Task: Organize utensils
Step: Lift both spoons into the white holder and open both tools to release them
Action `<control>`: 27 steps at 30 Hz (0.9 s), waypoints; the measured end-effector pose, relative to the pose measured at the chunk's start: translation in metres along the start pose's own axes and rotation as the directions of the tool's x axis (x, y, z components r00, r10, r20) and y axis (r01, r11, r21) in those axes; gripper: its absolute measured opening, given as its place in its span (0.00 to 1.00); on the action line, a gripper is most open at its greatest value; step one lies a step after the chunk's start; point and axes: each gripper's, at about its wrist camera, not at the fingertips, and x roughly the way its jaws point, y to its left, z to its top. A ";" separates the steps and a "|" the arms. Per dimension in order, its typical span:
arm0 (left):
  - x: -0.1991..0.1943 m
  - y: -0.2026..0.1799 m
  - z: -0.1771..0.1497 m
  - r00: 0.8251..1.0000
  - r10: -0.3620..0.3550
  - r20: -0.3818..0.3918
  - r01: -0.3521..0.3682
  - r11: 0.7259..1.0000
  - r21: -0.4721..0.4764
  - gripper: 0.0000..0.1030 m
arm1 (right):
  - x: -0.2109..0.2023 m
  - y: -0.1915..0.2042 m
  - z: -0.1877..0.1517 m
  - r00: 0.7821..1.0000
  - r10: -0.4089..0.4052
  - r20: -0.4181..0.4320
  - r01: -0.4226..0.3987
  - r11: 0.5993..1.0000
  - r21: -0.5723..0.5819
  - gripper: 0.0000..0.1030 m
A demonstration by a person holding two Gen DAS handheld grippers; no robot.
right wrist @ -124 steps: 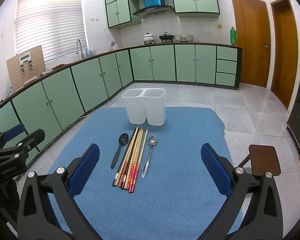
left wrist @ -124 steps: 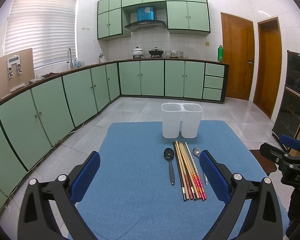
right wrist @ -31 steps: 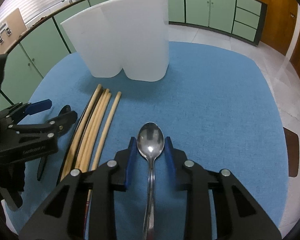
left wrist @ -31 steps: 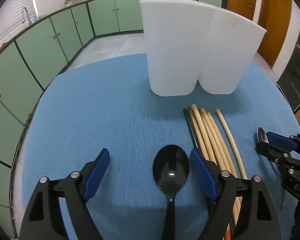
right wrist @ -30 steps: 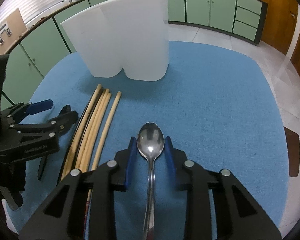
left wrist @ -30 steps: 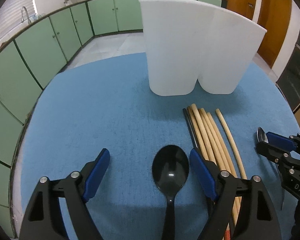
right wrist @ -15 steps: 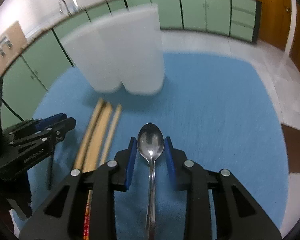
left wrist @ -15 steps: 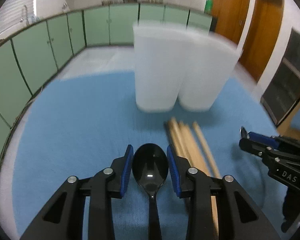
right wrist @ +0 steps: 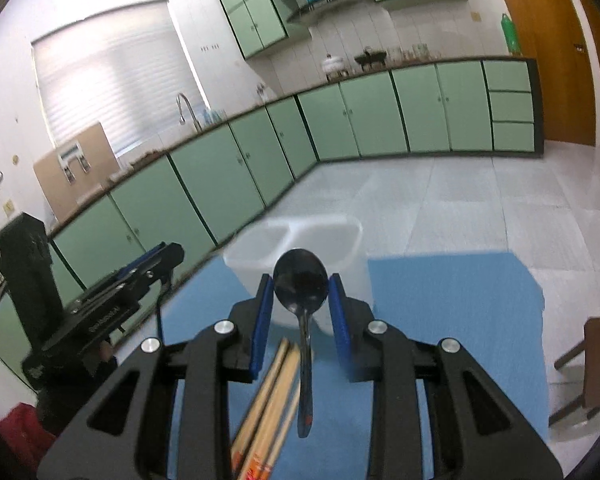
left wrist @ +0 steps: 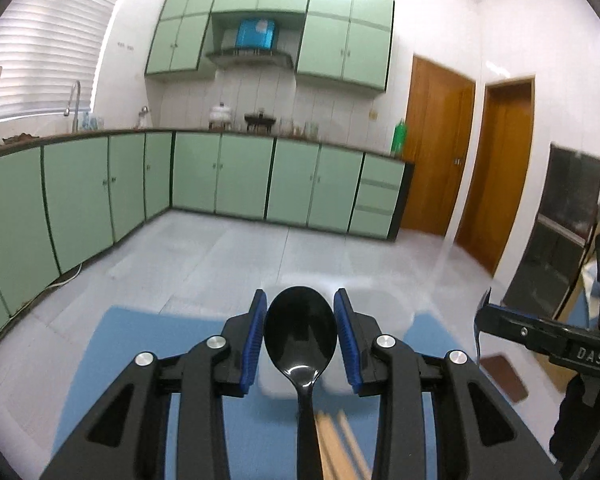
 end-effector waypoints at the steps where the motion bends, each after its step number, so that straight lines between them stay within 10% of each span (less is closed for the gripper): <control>1: 0.002 0.001 0.007 1.000 0.000 0.016 0.000 1.000 -0.005 0.33 | -0.001 0.000 0.011 1.000 -0.003 0.019 0.003 1.000 -0.005 0.26; 12: 0.067 -0.006 0.061 0.990 0.034 0.139 -0.035 0.999 -0.001 0.33 | 0.036 -0.013 0.092 0.985 -0.093 0.142 0.093 0.996 0.004 0.26; 27: 0.117 -0.013 0.041 0.990 0.081 0.119 -0.079 0.997 -0.021 0.33 | 0.096 -0.020 0.070 0.977 -0.172 0.127 0.174 0.985 -0.005 0.26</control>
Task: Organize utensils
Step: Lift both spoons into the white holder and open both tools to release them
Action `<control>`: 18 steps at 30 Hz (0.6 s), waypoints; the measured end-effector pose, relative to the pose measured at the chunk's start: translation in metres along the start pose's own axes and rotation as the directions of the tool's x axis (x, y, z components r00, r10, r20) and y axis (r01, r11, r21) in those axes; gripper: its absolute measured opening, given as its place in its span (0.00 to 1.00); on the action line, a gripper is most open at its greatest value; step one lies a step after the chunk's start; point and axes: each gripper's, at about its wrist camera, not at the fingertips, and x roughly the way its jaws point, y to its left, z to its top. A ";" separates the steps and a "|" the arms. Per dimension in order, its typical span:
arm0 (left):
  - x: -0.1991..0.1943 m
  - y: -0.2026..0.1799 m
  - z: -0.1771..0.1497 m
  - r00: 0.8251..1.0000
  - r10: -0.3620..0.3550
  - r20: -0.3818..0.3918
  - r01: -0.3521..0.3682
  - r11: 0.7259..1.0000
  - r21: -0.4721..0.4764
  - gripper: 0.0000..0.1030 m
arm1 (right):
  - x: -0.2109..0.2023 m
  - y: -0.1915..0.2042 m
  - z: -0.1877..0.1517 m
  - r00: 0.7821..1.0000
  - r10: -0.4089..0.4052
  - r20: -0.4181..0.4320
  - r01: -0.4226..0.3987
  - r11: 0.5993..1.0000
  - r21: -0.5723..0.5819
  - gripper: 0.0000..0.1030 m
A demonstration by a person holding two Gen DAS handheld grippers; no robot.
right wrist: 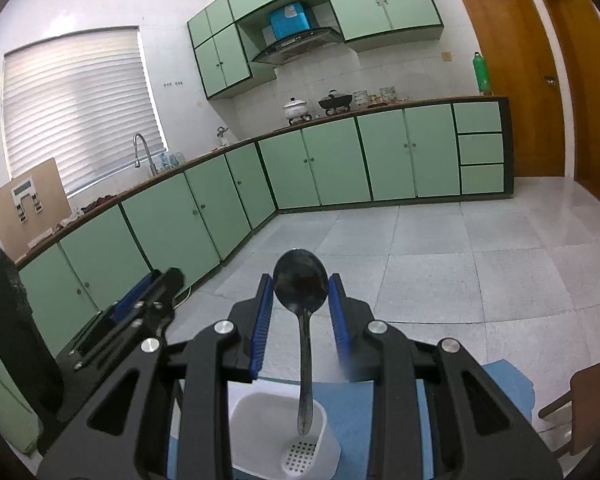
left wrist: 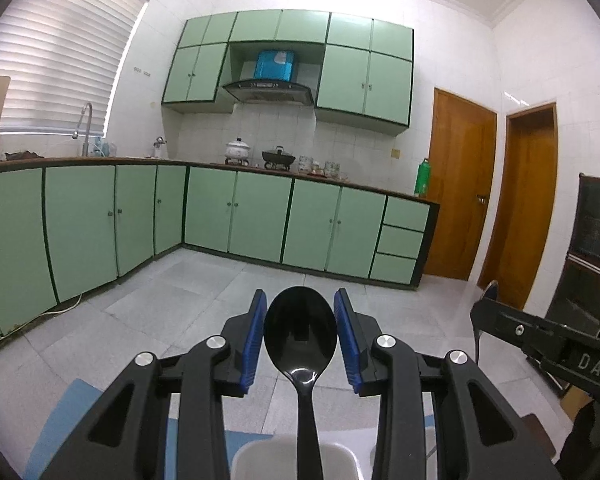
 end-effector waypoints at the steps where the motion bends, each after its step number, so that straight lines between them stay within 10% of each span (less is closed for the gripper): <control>1: -0.002 -0.001 -0.003 1.000 0.002 -0.007 -0.002 1.000 0.001 0.33 | 0.001 0.002 -0.002 1.000 0.003 -0.006 -0.003 1.000 -0.005 0.26; 18: -0.084 -0.002 -0.009 0.995 -0.036 -0.092 0.038 0.999 0.021 0.48 | -0.068 -0.007 -0.034 0.997 0.023 -0.079 -0.020 0.999 0.032 0.48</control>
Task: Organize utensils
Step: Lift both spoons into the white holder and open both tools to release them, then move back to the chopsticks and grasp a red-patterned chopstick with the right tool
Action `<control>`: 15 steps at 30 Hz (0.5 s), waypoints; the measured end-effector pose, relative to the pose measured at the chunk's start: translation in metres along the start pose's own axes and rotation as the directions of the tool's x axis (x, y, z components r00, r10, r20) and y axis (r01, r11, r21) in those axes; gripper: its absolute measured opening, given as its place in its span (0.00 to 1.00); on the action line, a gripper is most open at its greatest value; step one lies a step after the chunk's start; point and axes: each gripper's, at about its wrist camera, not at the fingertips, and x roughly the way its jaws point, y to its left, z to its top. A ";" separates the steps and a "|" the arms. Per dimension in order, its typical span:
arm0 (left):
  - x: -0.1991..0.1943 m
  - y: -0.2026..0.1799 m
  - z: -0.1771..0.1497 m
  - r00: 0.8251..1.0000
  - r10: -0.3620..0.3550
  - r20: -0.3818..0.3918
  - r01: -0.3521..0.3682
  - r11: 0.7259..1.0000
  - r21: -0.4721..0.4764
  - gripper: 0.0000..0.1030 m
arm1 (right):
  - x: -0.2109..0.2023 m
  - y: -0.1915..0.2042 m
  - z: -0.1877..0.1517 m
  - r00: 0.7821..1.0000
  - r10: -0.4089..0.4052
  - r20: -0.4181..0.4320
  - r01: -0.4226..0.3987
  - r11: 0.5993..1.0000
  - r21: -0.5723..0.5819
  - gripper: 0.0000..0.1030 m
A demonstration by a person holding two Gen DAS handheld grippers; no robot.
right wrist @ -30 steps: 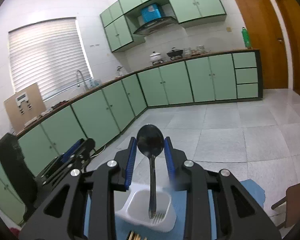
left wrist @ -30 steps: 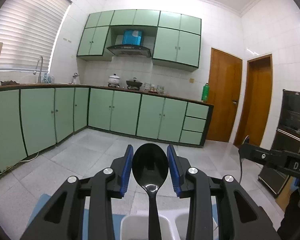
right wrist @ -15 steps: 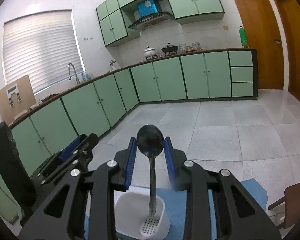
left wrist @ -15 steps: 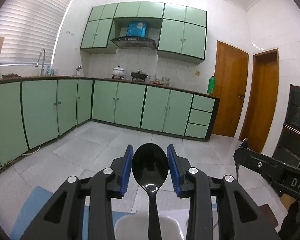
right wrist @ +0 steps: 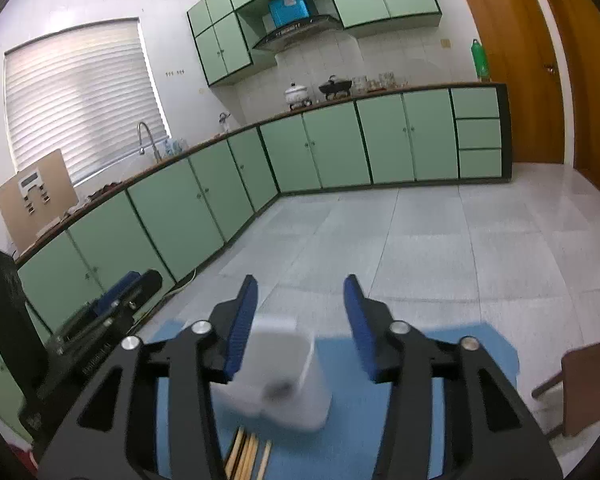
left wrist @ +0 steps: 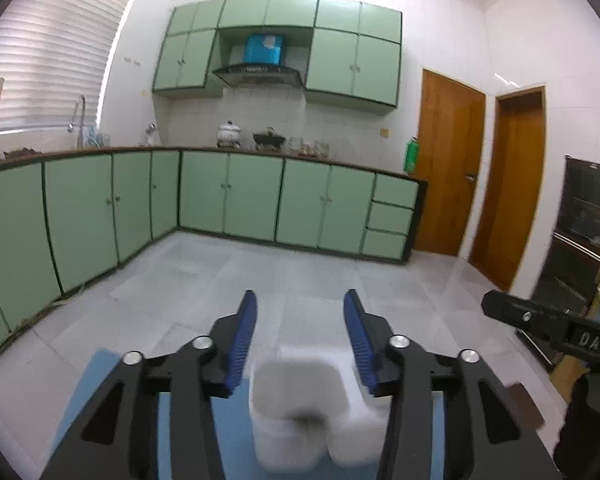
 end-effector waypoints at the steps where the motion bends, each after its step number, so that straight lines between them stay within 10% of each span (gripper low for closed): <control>1: -0.008 0.000 -0.005 1.000 0.006 -0.022 -0.006 1.000 0.004 0.53 | -0.007 0.001 -0.009 1.000 0.005 -0.016 -0.005 1.000 0.002 0.50; 5: -0.046 0.004 -0.035 0.992 -0.012 -0.127 0.011 1.000 -0.010 0.61 | -0.035 0.006 -0.068 0.993 0.007 -0.119 -0.005 1.000 0.019 0.54; 15: -0.109 0.010 -0.153 0.898 0.016 -0.440 -0.011 1.000 0.013 0.64 | -0.079 0.044 -0.205 0.932 -0.010 -0.362 0.021 0.999 0.026 0.55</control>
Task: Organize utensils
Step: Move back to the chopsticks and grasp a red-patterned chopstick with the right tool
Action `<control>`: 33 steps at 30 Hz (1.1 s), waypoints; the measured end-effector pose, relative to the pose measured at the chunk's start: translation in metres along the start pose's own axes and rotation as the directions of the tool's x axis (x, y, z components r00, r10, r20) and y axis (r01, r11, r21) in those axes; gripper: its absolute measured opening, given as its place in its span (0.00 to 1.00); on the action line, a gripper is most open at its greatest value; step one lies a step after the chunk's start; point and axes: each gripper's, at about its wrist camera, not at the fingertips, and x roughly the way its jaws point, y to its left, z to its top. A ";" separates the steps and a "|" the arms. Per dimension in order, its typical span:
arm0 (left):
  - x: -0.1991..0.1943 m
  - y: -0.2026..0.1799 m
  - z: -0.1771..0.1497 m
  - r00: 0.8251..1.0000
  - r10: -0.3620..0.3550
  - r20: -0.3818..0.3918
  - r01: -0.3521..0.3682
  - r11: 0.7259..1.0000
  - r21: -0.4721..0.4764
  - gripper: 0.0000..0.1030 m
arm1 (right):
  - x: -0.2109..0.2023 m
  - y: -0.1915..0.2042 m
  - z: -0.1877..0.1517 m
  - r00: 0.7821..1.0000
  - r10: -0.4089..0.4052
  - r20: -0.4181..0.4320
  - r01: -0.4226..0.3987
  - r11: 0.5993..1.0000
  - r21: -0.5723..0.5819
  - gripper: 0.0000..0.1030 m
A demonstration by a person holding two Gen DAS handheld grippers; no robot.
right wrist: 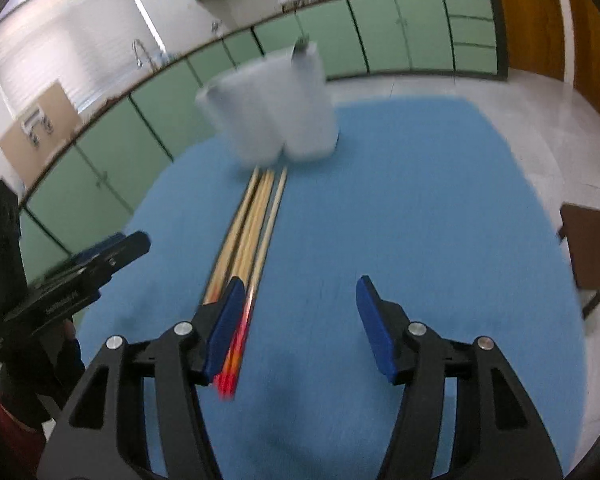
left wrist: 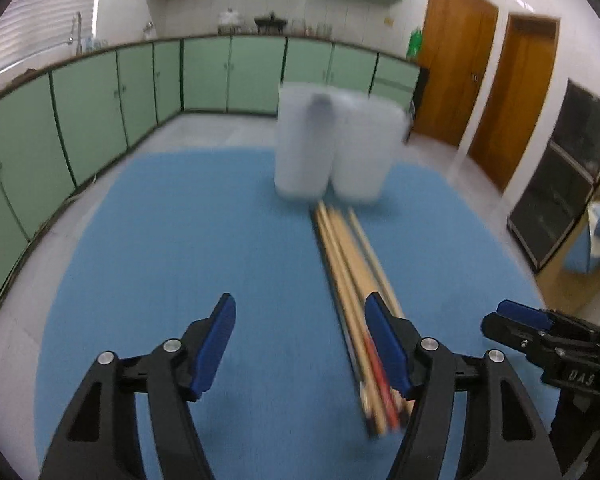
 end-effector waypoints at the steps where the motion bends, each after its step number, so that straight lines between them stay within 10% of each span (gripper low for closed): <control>1: 0.000 -0.002 -0.009 1.000 0.009 -0.017 -0.008 1.000 0.013 0.64 | 0.000 0.006 -0.009 1.000 0.002 -0.015 -0.002 1.000 -0.018 0.55; 23: 0.005 -0.003 -0.063 0.994 0.064 -0.088 -0.062 0.998 0.032 0.64 | 0.019 0.036 -0.038 0.976 -0.217 -0.027 0.208 0.960 -0.186 0.44; 33: -0.002 -0.002 -0.066 0.994 0.076 -0.079 -0.074 0.997 0.025 0.65 | 0.013 0.030 -0.044 0.993 -0.113 -0.024 0.109 0.984 -0.144 0.25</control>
